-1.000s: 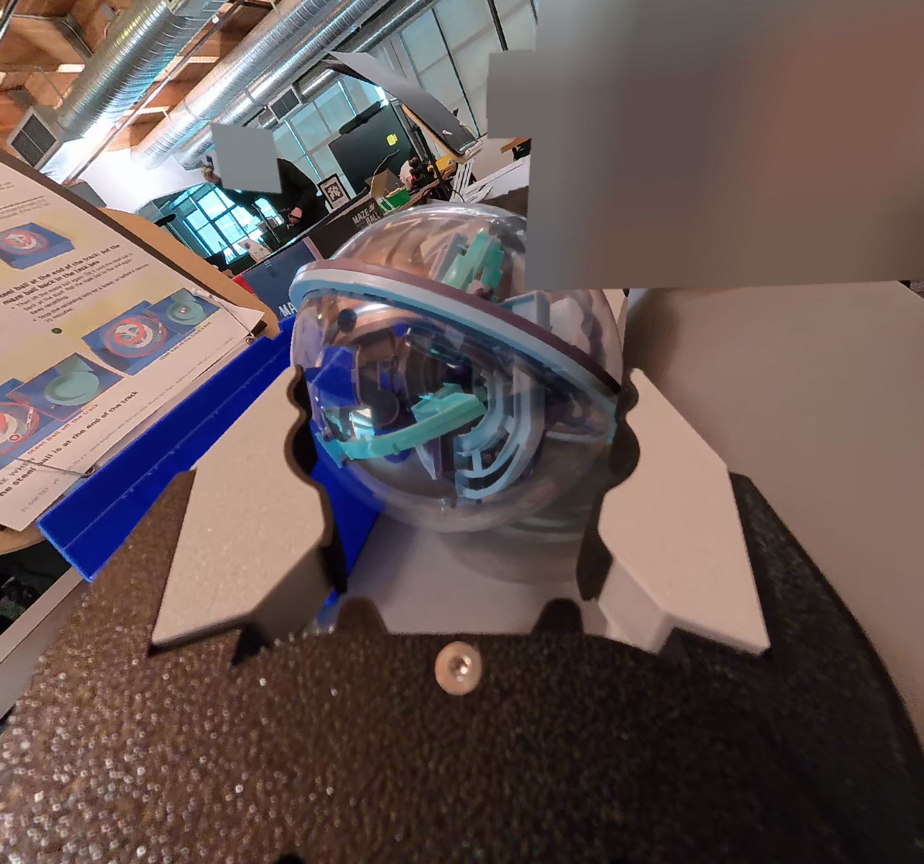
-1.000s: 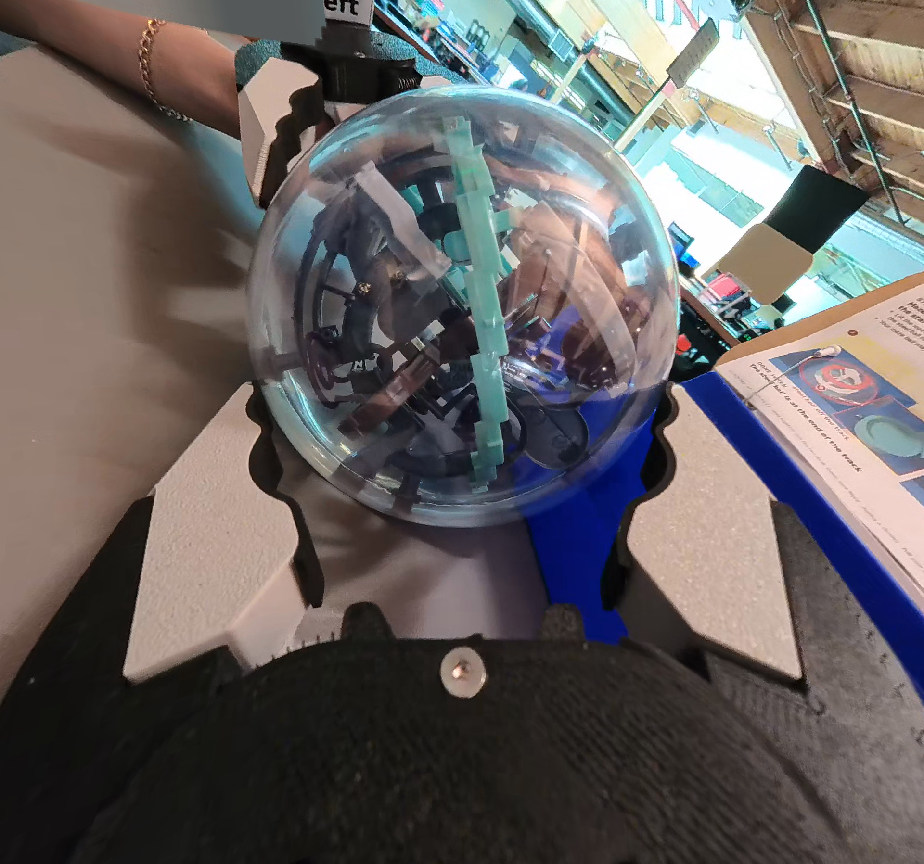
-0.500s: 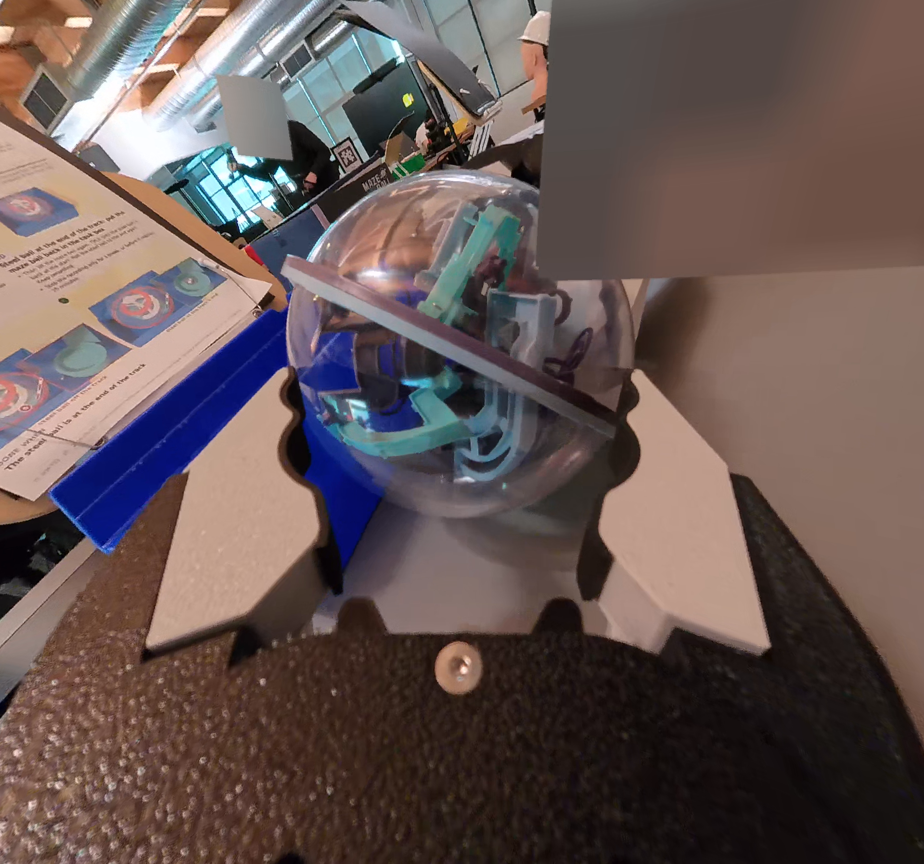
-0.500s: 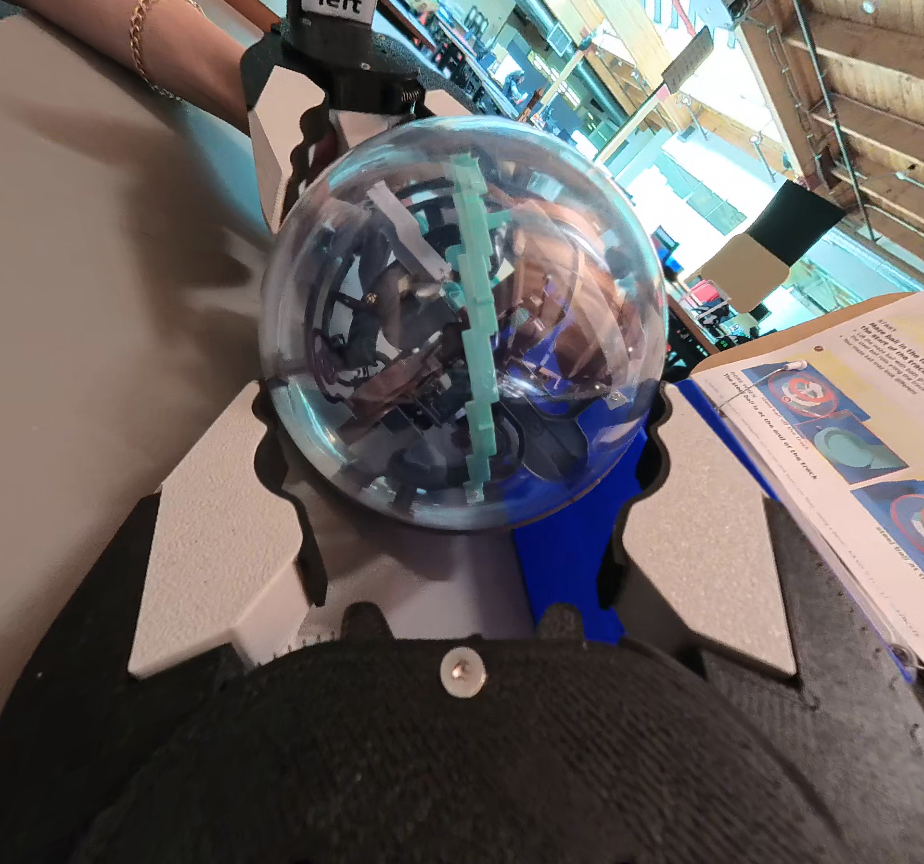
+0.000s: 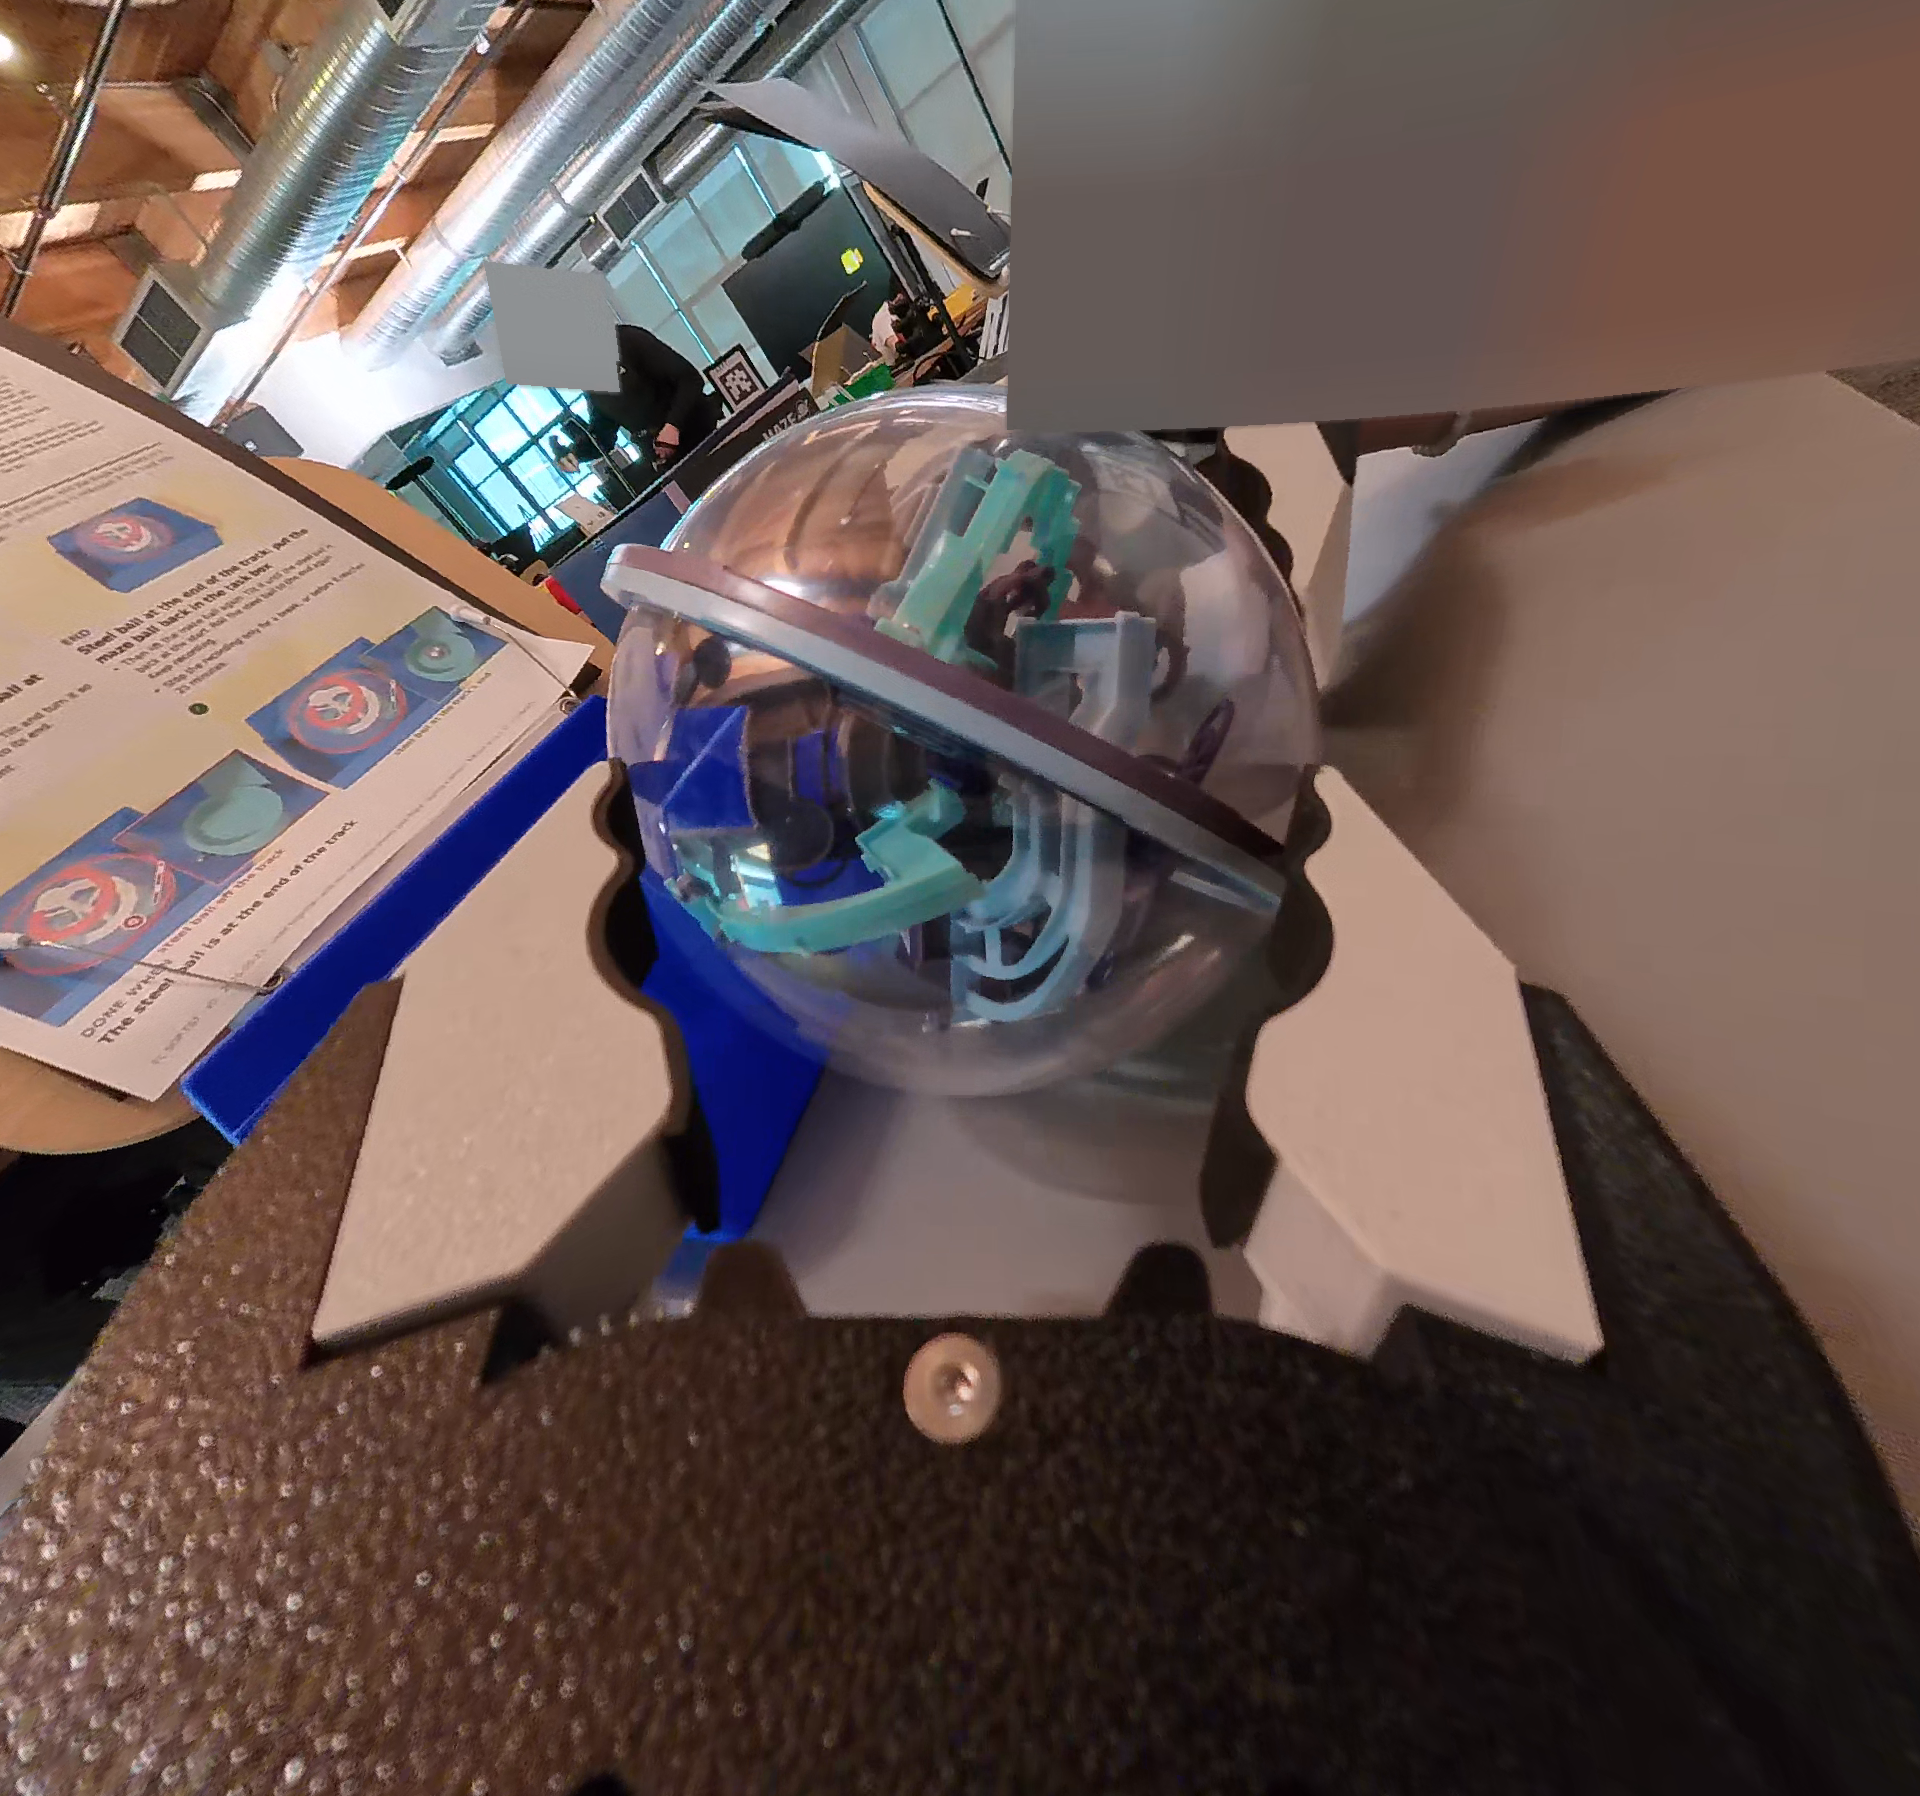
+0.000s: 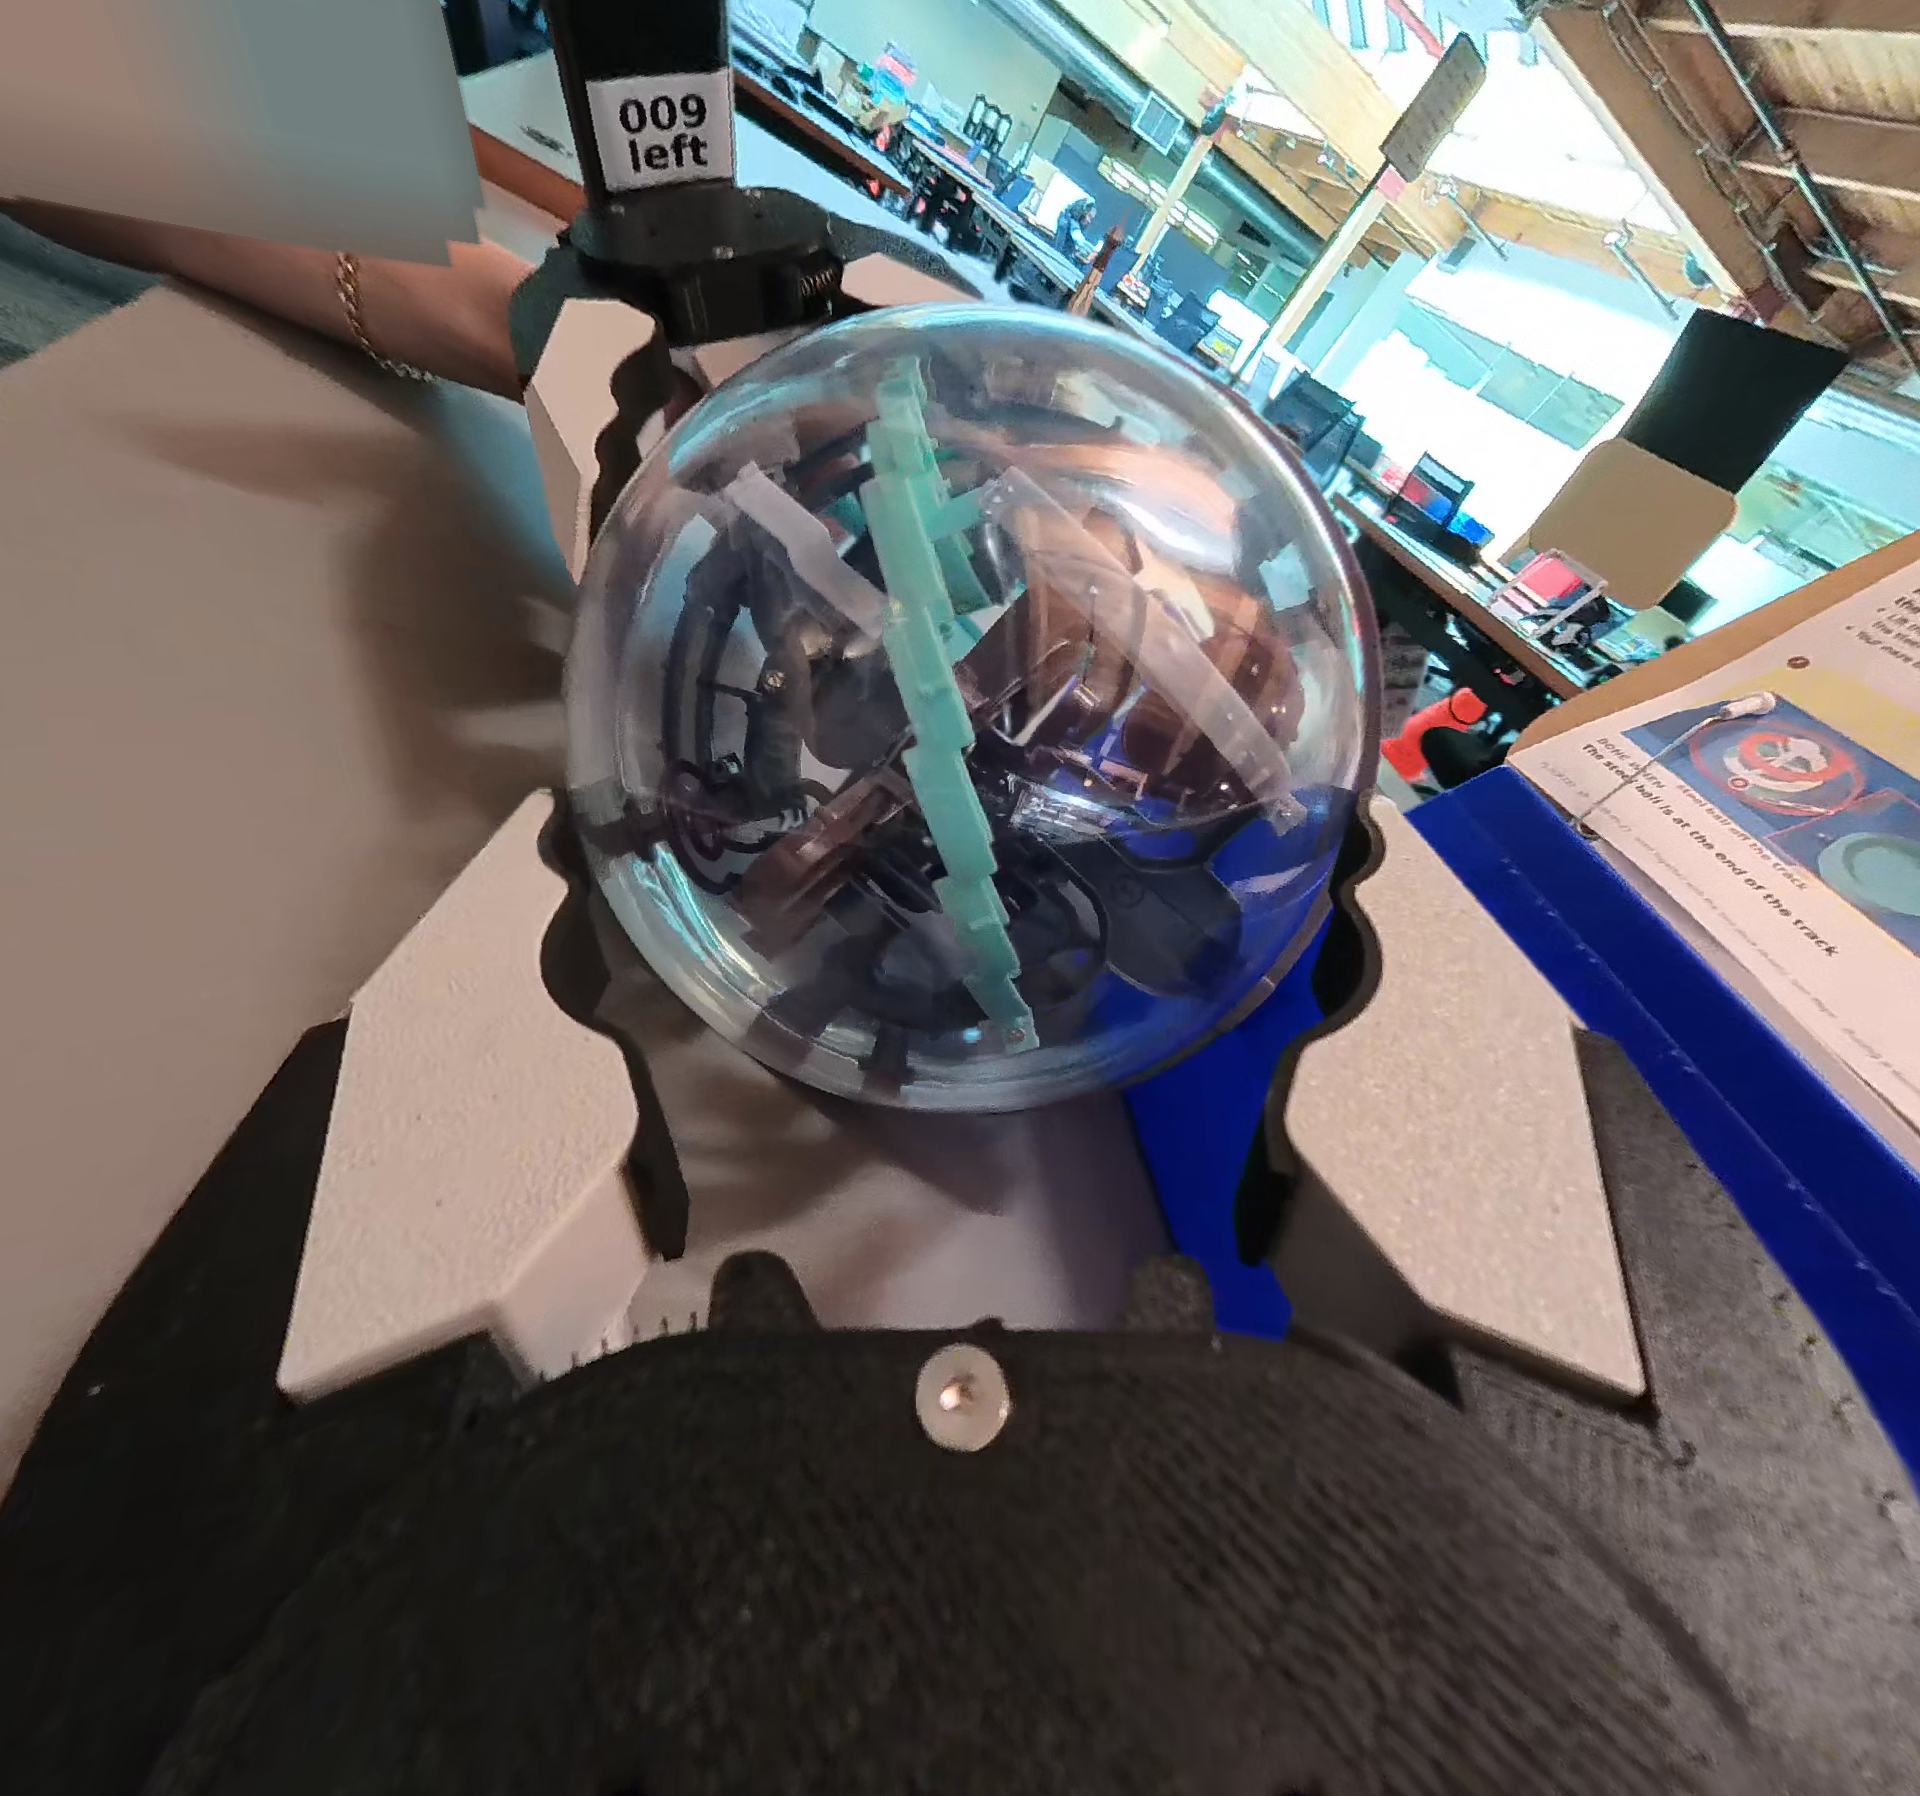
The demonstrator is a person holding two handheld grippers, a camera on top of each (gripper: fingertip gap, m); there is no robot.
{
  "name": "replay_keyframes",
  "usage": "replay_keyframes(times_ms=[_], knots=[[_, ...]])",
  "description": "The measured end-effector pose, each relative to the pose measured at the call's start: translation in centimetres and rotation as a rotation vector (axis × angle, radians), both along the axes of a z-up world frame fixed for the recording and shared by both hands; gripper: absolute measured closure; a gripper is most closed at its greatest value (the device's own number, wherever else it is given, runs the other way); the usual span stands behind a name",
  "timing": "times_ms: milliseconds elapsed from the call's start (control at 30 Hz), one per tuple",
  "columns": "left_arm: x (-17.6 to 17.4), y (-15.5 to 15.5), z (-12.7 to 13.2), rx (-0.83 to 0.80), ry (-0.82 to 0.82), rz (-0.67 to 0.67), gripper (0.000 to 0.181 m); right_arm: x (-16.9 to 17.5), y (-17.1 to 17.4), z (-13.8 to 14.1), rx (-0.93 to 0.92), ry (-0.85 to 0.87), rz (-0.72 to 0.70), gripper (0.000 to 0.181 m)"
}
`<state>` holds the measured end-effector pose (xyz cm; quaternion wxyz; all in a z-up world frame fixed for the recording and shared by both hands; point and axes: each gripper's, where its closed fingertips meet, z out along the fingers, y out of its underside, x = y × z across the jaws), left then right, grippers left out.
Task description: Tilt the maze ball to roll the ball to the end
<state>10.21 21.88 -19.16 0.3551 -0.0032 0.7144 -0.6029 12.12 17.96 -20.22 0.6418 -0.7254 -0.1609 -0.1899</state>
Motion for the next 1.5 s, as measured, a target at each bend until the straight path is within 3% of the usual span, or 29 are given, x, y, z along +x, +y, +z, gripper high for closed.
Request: replay_keyframes(times_ms=[200, 433, 700, 1133, 1500], knots=[[0.0, -0.1, 0.1, 0.005, -0.008, 0.006, 0.063, 0.0, 0.1, 0.3, 0.031, 0.082, 0.004, 0.042], [0.1, -0.2, 0.2, -0.015, 0.006, 0.018, 0.063, 1.1, 0.5, -1.6, -0.061, -0.009, -0.073, 0.035], [0.2, -0.3, 0.3, -0.009, 0.006, 0.020, 0.063, 1.2, 0.4, -1.7, -0.088, -0.007, -0.079, 0.035], [-0.1, -0.2, 0.8, -0.007, -0.003, -0.007, 0.071, 0.9, -0.1, -1.1, -0.076, 0.189, -0.037, 0.041], [-0.3, -0.2, 0.9, -0.018, -0.025, -0.013, 0.071, 0.7, -0.2, -0.9, -0.078, 0.205, -0.029, 0.042]])
